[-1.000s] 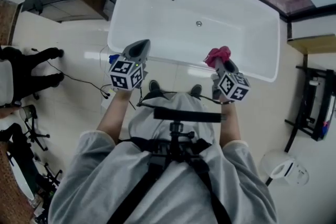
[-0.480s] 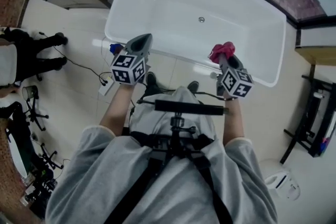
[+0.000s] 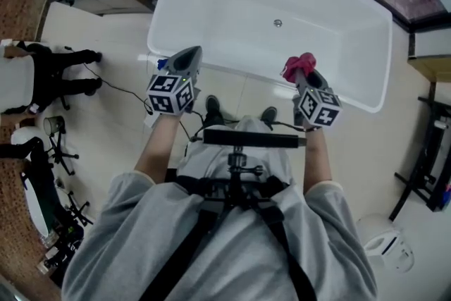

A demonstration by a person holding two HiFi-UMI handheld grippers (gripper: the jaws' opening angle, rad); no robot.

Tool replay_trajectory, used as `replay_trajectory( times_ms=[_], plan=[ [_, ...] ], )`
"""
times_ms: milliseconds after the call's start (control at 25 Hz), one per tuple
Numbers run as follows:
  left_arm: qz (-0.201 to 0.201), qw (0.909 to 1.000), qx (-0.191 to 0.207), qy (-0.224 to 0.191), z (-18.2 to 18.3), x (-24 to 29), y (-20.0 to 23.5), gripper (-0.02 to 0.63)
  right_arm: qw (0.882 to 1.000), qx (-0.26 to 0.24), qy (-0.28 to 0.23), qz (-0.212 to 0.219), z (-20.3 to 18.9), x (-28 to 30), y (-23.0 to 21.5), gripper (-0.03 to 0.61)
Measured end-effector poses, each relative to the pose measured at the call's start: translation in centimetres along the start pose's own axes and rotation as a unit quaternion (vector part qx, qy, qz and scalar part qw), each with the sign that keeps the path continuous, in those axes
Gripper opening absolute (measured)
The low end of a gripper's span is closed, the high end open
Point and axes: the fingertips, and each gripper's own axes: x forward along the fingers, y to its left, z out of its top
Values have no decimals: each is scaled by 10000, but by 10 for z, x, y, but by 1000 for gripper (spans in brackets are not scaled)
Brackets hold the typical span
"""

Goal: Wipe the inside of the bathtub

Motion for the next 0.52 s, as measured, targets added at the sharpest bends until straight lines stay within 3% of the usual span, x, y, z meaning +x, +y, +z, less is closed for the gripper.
replay_trajectory(
  times_ms=[520],
  plan=[
    [-138, 9999, -6, 33, -1, 8, -3, 6, 9998, 97, 46, -149, -8, -5, -7, 103]
  ],
)
